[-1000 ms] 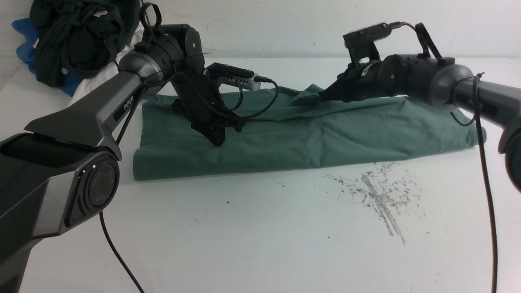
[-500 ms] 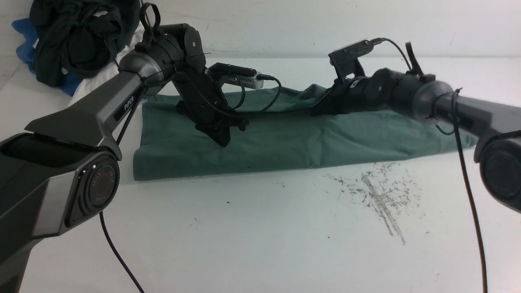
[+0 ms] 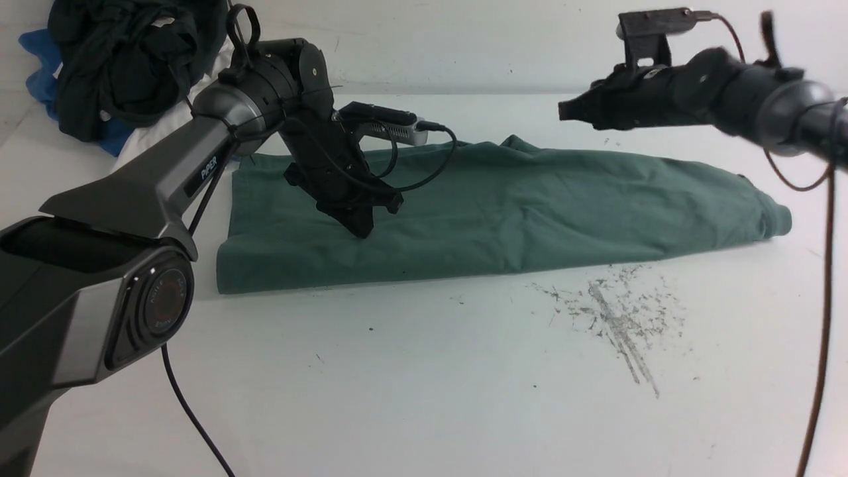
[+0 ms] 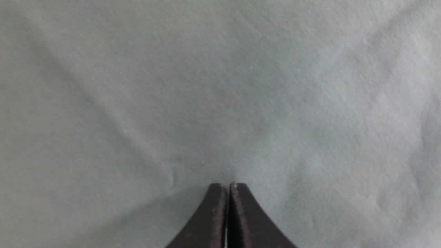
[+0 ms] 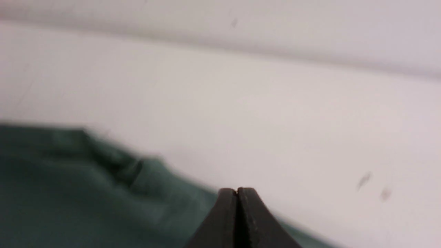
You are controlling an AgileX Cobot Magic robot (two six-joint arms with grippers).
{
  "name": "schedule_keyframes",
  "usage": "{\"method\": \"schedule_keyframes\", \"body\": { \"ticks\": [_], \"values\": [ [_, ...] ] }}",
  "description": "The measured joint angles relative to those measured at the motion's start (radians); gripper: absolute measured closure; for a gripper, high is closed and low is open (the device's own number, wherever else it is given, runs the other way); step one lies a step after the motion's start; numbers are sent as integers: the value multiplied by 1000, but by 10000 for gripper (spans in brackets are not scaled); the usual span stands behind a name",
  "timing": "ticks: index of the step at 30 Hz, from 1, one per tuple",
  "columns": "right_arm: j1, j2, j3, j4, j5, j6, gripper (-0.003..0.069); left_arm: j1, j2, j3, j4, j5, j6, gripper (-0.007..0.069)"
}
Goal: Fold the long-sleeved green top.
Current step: Use both arms to drag the lower edge of the fabric forward and fold it over the upper edge
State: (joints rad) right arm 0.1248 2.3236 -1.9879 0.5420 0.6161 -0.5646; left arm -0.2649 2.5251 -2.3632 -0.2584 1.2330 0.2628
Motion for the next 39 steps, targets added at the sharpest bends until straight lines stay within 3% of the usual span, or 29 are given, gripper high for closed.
{"method": "schedule_keyframes", "body": {
  "ticks": [3, 7, 11, 19, 29, 34, 39],
  "values": [
    [-13, -8, 8, -48, 275, 10, 673, 0, 0, 0, 0, 0, 1, 632],
    [-9, 18, 66, -121, 372, 65, 673, 0, 0, 0, 0, 0, -1, 631],
    [-8, -23, 163, -142, 360, 141, 673, 0, -11, 0, 0, 0, -14, 631],
    [41, -151, 408, -174, 252, 177, 671, 0, -126, 8, 35, 0, -14, 631],
    [85, -323, 494, -288, 196, 185, 671, 5, -327, 324, 121, 0, 18, 631],
    [24, -342, 477, -387, 146, 211, 670, 36, -321, 497, 138, -10, 16, 631],
    [-130, -303, 477, -428, 140, 333, 669, 74, -302, 580, 137, -62, -4, 631]
  ]
}}
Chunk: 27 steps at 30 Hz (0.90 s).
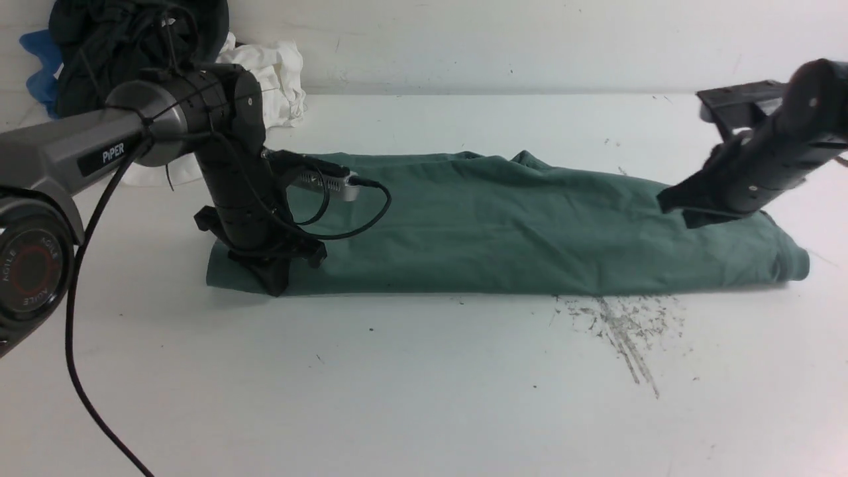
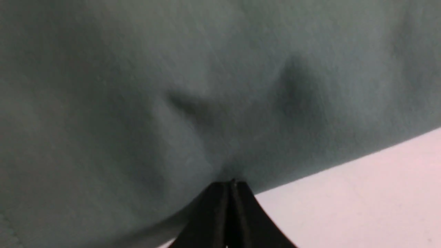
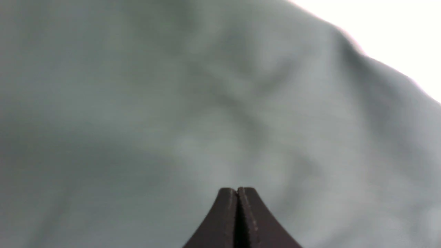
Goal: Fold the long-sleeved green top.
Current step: Use both arms to drag the lower edge of the fabric forward and fold it over the upper edge, then use the right arm to clamp the right edge of the fabric
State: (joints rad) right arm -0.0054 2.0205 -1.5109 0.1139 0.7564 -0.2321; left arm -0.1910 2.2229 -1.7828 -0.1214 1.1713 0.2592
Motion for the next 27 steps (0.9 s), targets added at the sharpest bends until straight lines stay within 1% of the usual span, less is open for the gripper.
{"method": "schedule_keyframes", "body": {
  "ticks": [2, 3, 4, 6, 8, 9, 11, 12, 14, 15, 16, 18, 19, 21, 23, 25, 27],
  "values": [
    [-54, 26, 0, -2, -2, 37, 669, 0, -12, 1, 0, -3, 0, 631],
    [-54, 26, 0, -2, -2, 42, 669, 0, -15, 1, 0, -3, 0, 631],
    [-93, 50, 0, -2, -2, 70, 667, 0, -38, 5, 1, -11, 0, 631],
    [-140, 75, 0, 2, 8, 105, 660, 1, -94, 7, 1, -23, 0, 631],
    [-171, 75, 0, 20, 28, 112, 643, 6, -159, 8, 3, -22, 0, 631],
    [-185, 67, 0, 34, 39, 108, 624, 10, -208, 8, 9, -20, 0, 631],
    [-198, 49, 1, 49, 47, 94, 602, 13, -251, 8, 16, -13, 0, 631],
    [-205, 33, 1, 63, 52, 80, 574, 14, -296, 8, 23, -6, 0, 631],
    [-219, -31, 1, 82, 59, 33, 465, 18, -420, 9, 27, 15, -2, 631],
    [-220, -40, 1, 84, 59, 31, 426, 18, -446, 10, 25, 16, -5, 631],
    [-221, -49, 0, 85, 58, 30, 366, 17, -508, 25, 14, 16, -7, 631],
    [-222, -41, 0, 87, 58, 30, 280, 17, -580, 57, -10, 6, -7, 631],
    [-222, -36, 0, 88, 58, 31, 271, 17, -598, 67, -18, 4, -7, 631],
    [-224, 17, 0, 106, 58, 38, 179, 16, -710, 145, -71, -33, -6, 631],
    [-224, 61, 0, 130, 58, 41, 148, 15, -782, 201, -94, -57, 2, 631],
    [-224, 96, 0, 157, 58, 44, 144, 15, -841, 244, -100, -66, 15, 631],
    [-226, 111, -3, 204, 45, 43, 170, 15, -908, 292, -93, -70, 26, 631]
  ]
}}
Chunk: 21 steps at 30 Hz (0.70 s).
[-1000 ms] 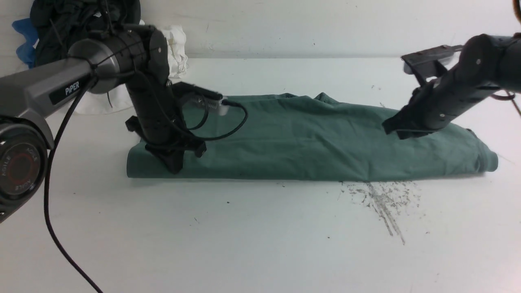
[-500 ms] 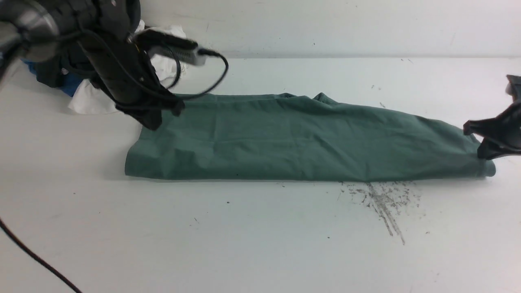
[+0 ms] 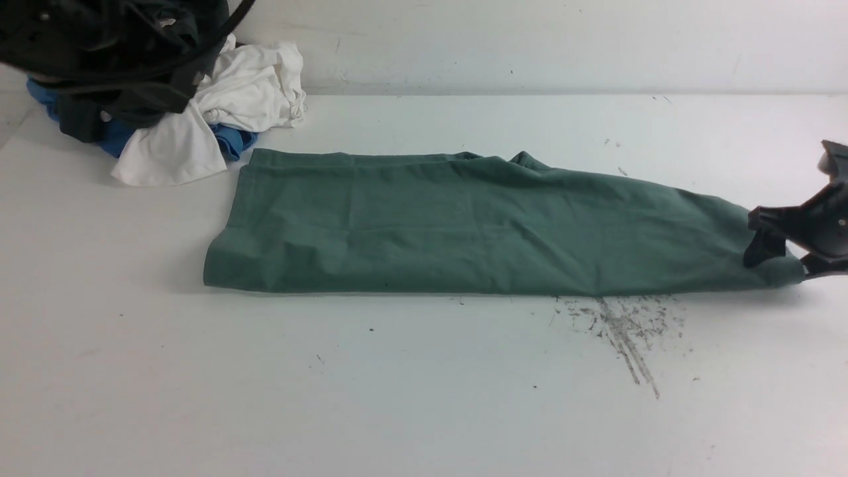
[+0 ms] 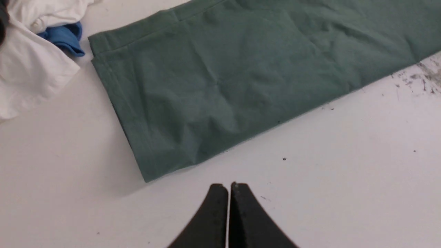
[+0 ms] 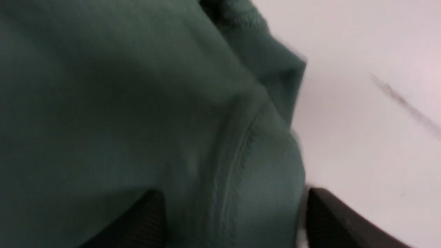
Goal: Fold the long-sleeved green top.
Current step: Use the right arm to clamp the right edge of the fabric, then use the right arm to drag the right edge of the fabric to the left and folds it over the left edge
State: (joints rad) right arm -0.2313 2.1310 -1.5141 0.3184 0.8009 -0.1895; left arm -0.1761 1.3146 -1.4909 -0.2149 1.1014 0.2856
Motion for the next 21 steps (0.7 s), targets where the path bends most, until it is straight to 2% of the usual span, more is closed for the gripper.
{"method": "schedule_keyframes", "body": {
  "ticks": [1, 4, 5, 6, 7, 8, 10, 14, 15, 18, 21],
  "values": [
    [-1, 4, 0, 23, 0, -3, 192, 0, -25, 18, 7, -1, 2, 631],
    [-2, 9, -1, 117, 5, -38, 328, 0, -105, 82, 44, -1, 4, 631],
    [-2, 11, -1, 151, 14, -62, 401, 0, -131, 110, 64, -1, 3, 631],
    [-2, 11, -1, 156, 18, -66, 426, 0, -135, 115, 67, 1, 1, 631],
    [-2, 11, 1, 183, 33, -94, 519, 0, -166, 150, 99, 6, -9, 631],
    [-5, 8, 1, 187, 41, -113, 576, 0, -184, 182, 121, 15, -20, 631],
    [-14, -7, 3, 178, 52, -125, 624, 0, -212, 231, 161, 33, -46, 631],
    [-52, -91, 4, 60, 101, -117, 636, 0, -281, 370, 274, 73, -126, 631],
    [-66, -132, 4, -4, 112, -103, 636, 0, -306, 424, 313, 72, -152, 631],
    [-78, -206, -10, -95, 142, -73, 636, 0, -338, 508, 366, 36, -203, 631],
    [-64, -264, -47, -101, 165, -56, 636, 0, -345, 552, 381, -26, -235, 631]
  ]
}}
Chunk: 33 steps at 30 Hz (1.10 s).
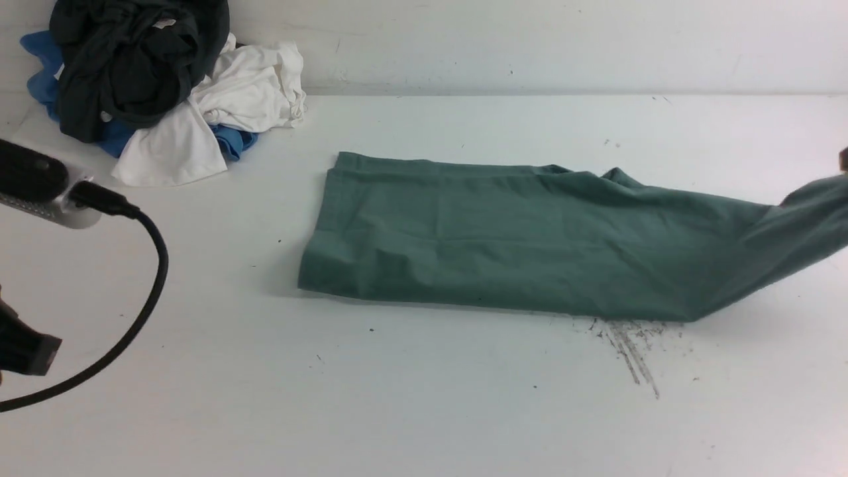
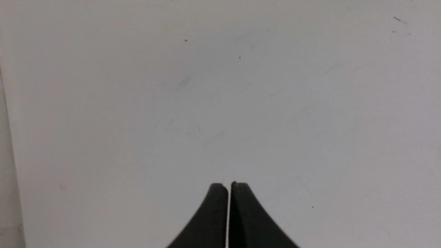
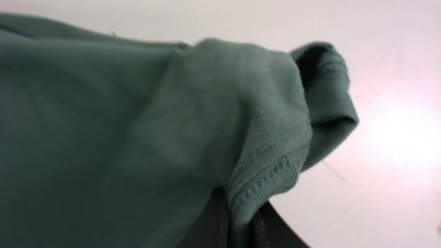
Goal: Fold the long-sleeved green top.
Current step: Use the right arm to drag the right edge of the fabric to the left and folds it over the left edge
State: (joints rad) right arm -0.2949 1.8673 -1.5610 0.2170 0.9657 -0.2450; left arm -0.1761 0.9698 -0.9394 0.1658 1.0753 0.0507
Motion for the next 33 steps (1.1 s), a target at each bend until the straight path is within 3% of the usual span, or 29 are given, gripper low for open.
{"method": "schedule_keyframes", "body": {
  "ticks": [3, 5, 6, 8, 11, 13, 18, 24, 27, 28, 30, 33],
  "values": [
    [70, -47, -59, 33, 7, 0, 636, 0, 8, 12, -5, -75, -16, 631],
    [189, -60, -125, 83, -6, -6, 637, 0, 17, 13, -25, -127, -18, 631],
    [199, -60, -129, 87, -8, -6, 637, 0, 18, 13, -26, -131, -18, 631],
    [340, -50, -163, 131, -60, -10, 637, 0, 27, 13, -44, -156, -19, 631],
    [487, -16, -181, 180, -157, -17, 637, 0, 38, 13, -61, -161, -19, 631],
    [636, 51, -186, 216, -273, -35, 637, 0, 48, 14, -81, -161, -19, 631],
    [843, 247, -186, 261, -503, -53, 637, 0, 61, 20, -105, -170, -18, 631],
    [918, 360, -184, 310, -616, -61, 571, 0, 78, 39, -125, -193, -16, 631],
    [918, 357, -190, 327, -608, -63, 415, 0, 83, 44, -133, -194, -16, 631],
    [918, 356, -191, 327, -606, -63, 405, 0, 83, 44, -133, -194, -16, 631],
    [913, 334, -225, 312, -545, -64, 290, 0, 83, 44, -133, -198, -16, 631],
    [912, 310, -275, 279, -486, -65, 237, 0, 83, 44, -134, -199, -16, 631]
  ]
}}
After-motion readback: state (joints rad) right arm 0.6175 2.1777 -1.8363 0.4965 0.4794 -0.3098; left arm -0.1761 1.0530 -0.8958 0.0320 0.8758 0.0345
